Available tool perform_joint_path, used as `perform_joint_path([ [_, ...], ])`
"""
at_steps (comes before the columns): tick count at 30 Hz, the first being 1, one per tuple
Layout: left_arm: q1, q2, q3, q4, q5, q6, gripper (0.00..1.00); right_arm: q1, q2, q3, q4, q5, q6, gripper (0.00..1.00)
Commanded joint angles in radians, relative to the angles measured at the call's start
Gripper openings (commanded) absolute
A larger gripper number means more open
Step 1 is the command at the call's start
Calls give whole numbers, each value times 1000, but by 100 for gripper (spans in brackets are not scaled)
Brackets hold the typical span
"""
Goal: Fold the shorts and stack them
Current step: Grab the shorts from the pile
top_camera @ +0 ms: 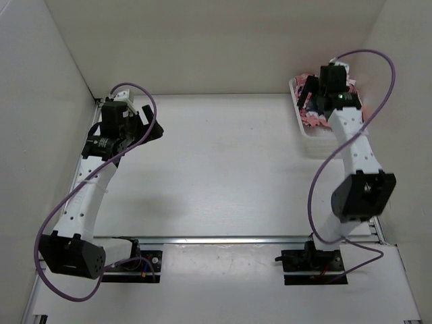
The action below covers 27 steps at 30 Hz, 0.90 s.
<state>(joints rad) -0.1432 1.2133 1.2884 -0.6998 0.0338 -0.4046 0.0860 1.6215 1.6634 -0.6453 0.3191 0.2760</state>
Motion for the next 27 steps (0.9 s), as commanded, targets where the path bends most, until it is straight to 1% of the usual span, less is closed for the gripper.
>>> perform_joint_path([
  [1, 4, -1, -3, 5, 12, 1, 100, -68, 232, 240, -97, -86, 40, 91],
  [3, 4, 21, 9, 5, 12, 10, 100, -95, 325, 338, -123, -86, 40, 91],
  [4, 4, 22, 9, 5, 12, 10, 100, -95, 410, 420, -123, -86, 40, 91],
  [6, 4, 48, 19, 5, 2, 19, 100, -132, 490, 496, -123, -86, 40, 93],
  [7, 4, 66, 31, 5, -8, 20, 100, -144, 570, 575, -132, -106, 40, 93],
  [10, 4, 87, 42, -6, -31, 20, 100, -195, 679, 666, -132, -143, 49, 93],
  [12, 4, 101, 51, -6, -31, 29, 100, -209, 728, 677, -132, -176, 58, 88],
  [13, 4, 118, 51, -6, -31, 29, 100, -209, 742, 687, -117, -176, 58, 83],
  [15, 4, 137, 51, -6, -8, 18, 100, -218, 791, 710, -114, -187, 42, 77],
  [17, 4, 155, 60, -6, 40, 6, 100, -218, 813, 723, -128, -187, 28, 68],
  [18, 4, 170, 71, -6, 40, -5, 100, -218, 813, 723, -128, -187, 28, 63],
  [19, -7, 170, 71, -6, 40, -5, 100, -218, 801, 713, -128, -175, 28, 52],
  [20, -21, 181, 80, -6, 40, -5, 100, -218, 789, 681, -128, -154, 28, 27],
  [21, -21, 181, 80, -6, 40, -5, 100, -218, 746, 662, -128, -138, 28, 16],
  [22, -30, 181, 80, -6, 40, -5, 100, -218, 720, 645, -128, -126, 37, 7],
  [23, -30, 172, 80, -15, 40, -5, 100, -218, 689, 636, -128, -115, 46, 0],
  [24, -30, 157, 80, -15, 40, -5, 100, -218, 619, 627, -117, -106, 46, 0],
  [25, -30, 157, 80, -15, 40, -14, 100, -218, 583, 618, -91, -106, 37, 0],
  [26, -30, 141, 80, -15, 40, -29, 100, -218, 519, 646, -91, -106, 37, 0],
  [27, -30, 141, 80, -15, 40, -40, 100, -206, 490, 674, -91, -118, 37, 0],
])
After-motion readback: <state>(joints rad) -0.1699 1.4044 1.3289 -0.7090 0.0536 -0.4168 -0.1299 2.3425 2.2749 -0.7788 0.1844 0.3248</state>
